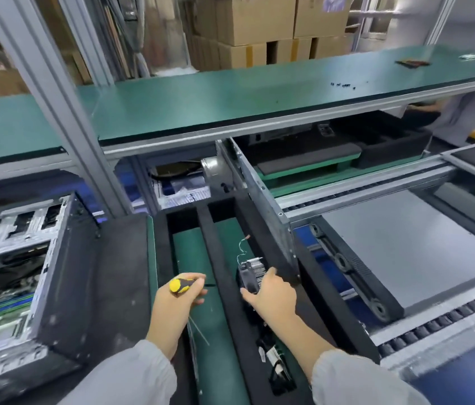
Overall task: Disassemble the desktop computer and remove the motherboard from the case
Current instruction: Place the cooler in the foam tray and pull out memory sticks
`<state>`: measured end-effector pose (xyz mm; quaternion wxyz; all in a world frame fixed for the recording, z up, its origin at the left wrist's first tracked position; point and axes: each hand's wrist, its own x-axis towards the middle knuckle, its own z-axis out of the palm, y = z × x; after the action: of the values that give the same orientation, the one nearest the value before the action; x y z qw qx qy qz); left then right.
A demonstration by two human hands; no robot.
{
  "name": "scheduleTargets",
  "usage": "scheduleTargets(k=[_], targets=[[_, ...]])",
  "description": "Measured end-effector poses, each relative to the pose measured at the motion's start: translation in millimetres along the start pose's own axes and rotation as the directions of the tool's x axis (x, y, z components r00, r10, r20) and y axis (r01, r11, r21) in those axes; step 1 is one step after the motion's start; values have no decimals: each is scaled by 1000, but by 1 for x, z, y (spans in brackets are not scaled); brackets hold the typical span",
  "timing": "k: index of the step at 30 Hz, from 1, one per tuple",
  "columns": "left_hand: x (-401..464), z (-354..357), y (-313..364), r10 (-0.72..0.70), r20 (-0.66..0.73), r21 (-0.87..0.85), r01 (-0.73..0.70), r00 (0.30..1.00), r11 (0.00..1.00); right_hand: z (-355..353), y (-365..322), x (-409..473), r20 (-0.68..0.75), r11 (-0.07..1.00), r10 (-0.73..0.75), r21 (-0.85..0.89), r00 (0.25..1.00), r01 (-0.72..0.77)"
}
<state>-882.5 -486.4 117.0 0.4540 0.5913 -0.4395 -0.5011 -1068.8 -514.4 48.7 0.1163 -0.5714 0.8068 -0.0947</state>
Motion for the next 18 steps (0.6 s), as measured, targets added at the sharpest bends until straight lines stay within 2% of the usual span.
scheduleTargets(k=[3, 7, 10, 18], targets=[[-1, -1, -10, -17, -32, -30, 16, 999, 999, 20, -3, 17, 44, 999, 5, 54, 999, -7], [-5, 0, -24, -29, -35, -68, 27, 999, 997, 40, -2, 19, 62, 998, -48, -47, 997, 51], [-7, 1, -34, -57, -41, -95, 53, 998, 994, 46, 1, 15, 56, 998, -34, -51, 998, 36], [-10, 10, -35, -72, -16, -111, 70, 997, 991, 41, 4, 13, 199, 999, 12, -53, 980, -2]])
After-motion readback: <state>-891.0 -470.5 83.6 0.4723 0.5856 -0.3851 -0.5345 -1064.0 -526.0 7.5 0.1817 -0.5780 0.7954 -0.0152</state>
